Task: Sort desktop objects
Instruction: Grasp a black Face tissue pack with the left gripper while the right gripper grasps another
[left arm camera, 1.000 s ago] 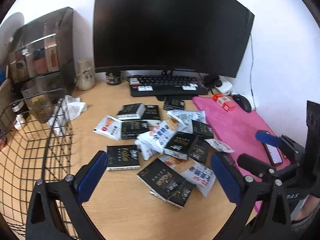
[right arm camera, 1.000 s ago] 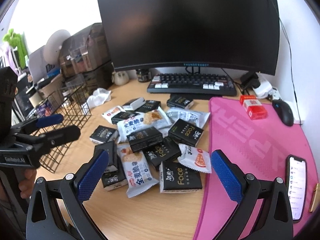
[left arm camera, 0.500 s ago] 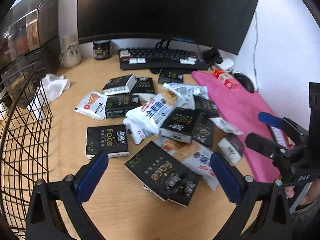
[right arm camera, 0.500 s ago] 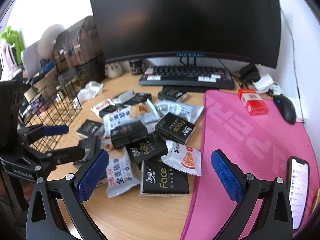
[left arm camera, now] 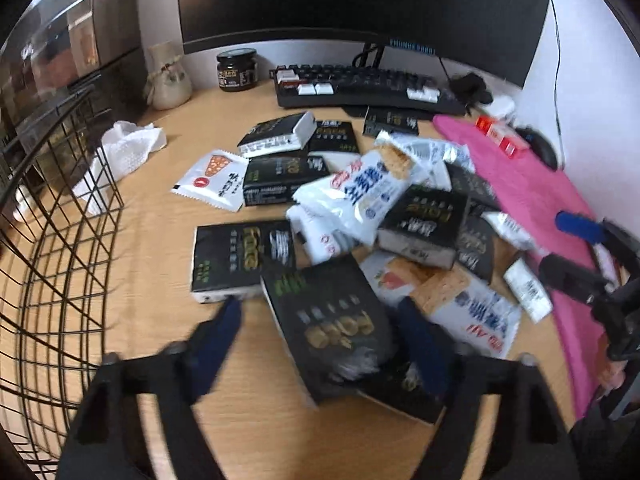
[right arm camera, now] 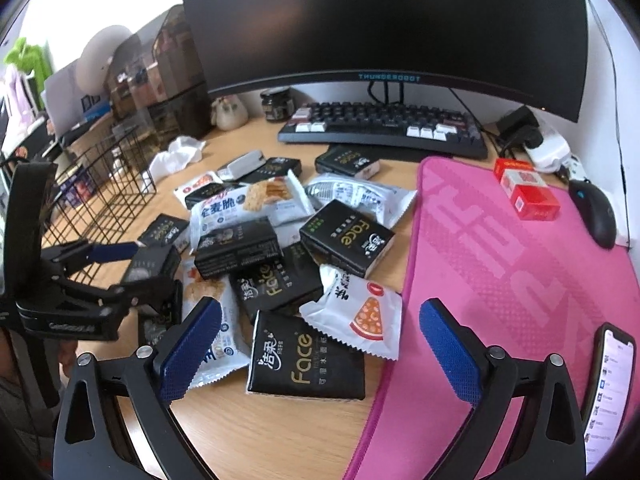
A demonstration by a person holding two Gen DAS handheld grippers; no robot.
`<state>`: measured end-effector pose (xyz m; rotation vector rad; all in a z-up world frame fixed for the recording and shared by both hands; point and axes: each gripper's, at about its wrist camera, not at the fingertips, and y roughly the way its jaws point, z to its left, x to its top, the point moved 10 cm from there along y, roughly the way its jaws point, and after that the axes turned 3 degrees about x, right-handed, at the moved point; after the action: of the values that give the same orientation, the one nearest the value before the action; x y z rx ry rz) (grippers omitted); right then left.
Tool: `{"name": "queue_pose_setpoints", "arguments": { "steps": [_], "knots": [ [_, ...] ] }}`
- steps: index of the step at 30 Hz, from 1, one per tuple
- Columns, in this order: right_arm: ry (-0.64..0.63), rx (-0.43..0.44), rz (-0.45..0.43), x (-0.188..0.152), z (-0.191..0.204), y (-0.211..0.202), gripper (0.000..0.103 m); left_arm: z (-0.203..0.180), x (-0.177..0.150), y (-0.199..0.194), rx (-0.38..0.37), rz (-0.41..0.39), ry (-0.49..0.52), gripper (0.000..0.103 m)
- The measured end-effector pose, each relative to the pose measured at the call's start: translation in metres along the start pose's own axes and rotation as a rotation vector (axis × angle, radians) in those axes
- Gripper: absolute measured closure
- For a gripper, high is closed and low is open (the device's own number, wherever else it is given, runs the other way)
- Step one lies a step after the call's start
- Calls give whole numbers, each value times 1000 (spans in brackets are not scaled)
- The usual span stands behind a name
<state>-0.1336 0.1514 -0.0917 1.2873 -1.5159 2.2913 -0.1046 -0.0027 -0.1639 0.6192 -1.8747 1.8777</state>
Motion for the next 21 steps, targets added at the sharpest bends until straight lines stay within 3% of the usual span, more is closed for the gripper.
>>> {"name": "queue_pose_setpoints", "arguments": {
  "steps": [6, 15, 21],
  "knots": [
    [-6, 6, 0, -2, 3, -1, 2, 8, 3, -1, 5, 2, 0, 50],
    [-45, 34, -3, 19, 26, 16, 2, 13, 21, -15, -3, -48, 20, 50],
    [-165, 61, 39, 37, 56, 54, 2, 20, 32, -15, 0, -60, 16, 50]
  ]
}}
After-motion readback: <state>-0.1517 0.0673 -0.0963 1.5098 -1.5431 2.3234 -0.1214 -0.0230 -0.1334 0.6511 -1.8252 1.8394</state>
